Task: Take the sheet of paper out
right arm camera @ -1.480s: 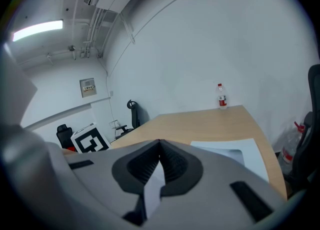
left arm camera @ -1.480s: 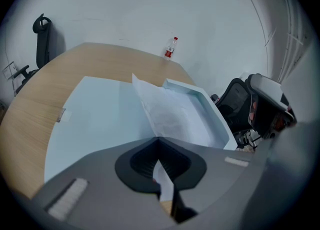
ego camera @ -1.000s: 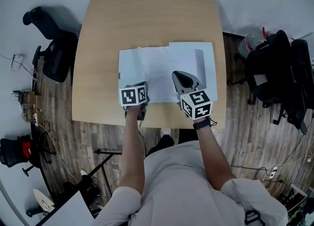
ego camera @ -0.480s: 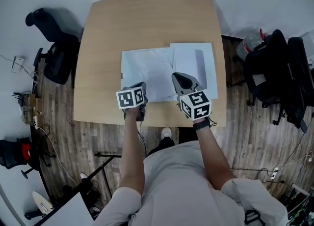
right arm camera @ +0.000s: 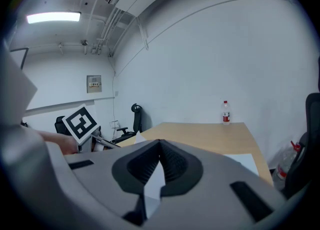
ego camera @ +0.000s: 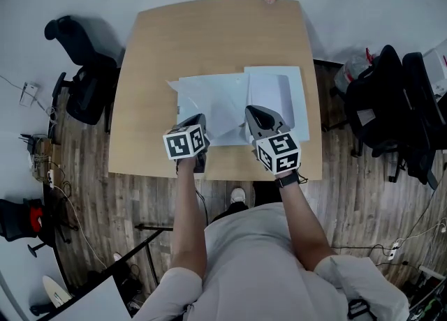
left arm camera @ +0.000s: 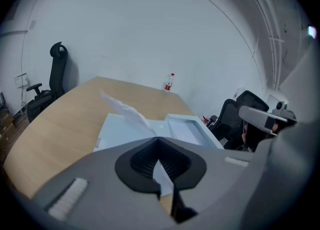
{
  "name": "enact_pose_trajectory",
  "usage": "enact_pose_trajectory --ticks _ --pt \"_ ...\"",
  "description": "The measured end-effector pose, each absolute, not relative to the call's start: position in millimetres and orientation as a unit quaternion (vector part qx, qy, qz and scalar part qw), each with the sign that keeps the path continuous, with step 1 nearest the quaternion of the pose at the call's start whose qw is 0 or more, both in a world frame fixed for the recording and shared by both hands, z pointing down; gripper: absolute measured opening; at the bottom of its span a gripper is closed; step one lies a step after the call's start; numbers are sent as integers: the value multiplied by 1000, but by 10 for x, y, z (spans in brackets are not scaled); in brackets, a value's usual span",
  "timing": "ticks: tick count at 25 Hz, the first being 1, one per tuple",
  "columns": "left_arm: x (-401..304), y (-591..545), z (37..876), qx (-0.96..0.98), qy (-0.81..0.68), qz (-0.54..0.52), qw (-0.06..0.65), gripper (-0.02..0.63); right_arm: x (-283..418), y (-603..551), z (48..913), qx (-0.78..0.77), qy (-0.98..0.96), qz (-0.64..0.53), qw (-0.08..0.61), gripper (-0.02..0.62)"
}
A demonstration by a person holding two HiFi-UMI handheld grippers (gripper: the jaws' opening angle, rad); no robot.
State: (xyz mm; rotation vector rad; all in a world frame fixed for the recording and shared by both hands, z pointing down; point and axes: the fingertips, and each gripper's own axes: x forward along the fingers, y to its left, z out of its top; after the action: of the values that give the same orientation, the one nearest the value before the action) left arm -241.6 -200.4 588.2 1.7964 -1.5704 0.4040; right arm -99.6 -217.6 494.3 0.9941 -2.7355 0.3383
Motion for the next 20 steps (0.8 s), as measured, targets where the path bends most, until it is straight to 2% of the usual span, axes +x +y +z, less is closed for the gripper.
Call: enact_pose_trajectory --ticks 20 --pt "-2417 -1948 4329 729 -666 77 137 6 -928 -1943 4109 376 -925 42 39 12"
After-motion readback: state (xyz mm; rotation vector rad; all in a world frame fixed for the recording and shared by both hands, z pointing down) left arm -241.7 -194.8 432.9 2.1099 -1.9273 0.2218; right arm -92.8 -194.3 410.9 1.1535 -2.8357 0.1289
